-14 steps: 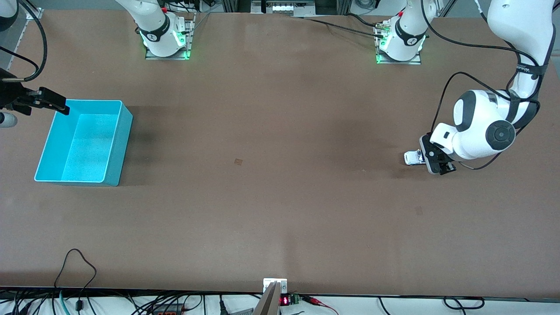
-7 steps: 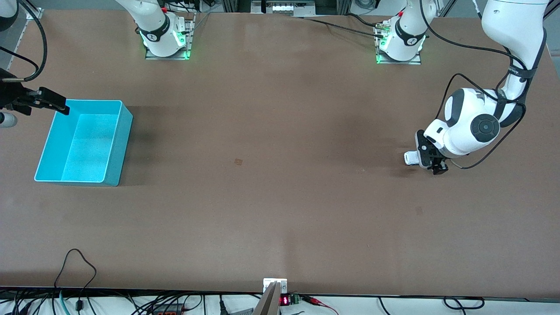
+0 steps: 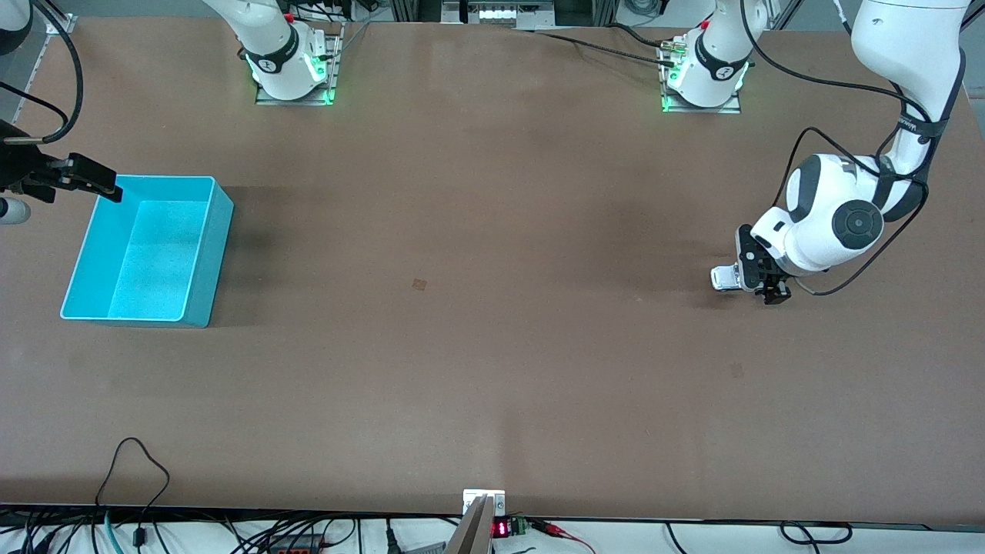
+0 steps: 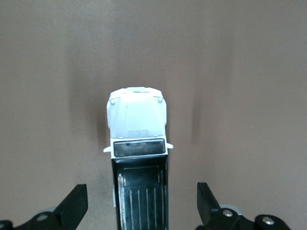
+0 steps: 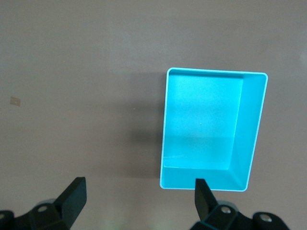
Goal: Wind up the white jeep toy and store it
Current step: 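Close the left gripper on the white toy jeep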
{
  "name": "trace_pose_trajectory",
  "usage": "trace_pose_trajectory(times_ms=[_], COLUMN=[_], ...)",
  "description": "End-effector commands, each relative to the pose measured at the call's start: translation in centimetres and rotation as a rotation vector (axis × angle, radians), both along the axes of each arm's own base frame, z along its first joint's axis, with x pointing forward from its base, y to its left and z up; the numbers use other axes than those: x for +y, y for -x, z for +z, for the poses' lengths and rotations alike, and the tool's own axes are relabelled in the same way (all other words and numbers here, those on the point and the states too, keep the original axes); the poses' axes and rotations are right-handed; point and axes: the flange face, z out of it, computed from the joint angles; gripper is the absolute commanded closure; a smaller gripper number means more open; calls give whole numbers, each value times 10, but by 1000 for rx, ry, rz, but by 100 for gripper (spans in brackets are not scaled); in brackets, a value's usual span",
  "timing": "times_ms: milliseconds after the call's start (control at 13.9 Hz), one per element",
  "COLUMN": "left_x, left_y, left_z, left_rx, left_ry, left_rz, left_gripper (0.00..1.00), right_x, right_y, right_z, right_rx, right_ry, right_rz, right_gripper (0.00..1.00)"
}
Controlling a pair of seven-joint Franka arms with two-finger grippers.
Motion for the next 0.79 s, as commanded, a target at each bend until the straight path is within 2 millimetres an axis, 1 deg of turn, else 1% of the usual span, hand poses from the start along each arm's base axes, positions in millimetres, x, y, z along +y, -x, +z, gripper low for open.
trace_pose_trajectory(times_ms=[0, 505, 721], left_x=[2, 1, 1], left_y=[9, 17, 18], left_z=[0, -10, -13], left_rx=[0, -14, -11], left_ry=[-3, 5, 7], left_rz=[-29, -32, -32], left_gripper=[0, 0, 0], right_x=[1, 0, 0], right_y=[0, 1, 1], right_z=[4, 4, 4], right_rx=[-5, -4, -2], right_ry=[-2, -3, -2], right_rz=[2, 0, -1], right_gripper=[0, 0, 0])
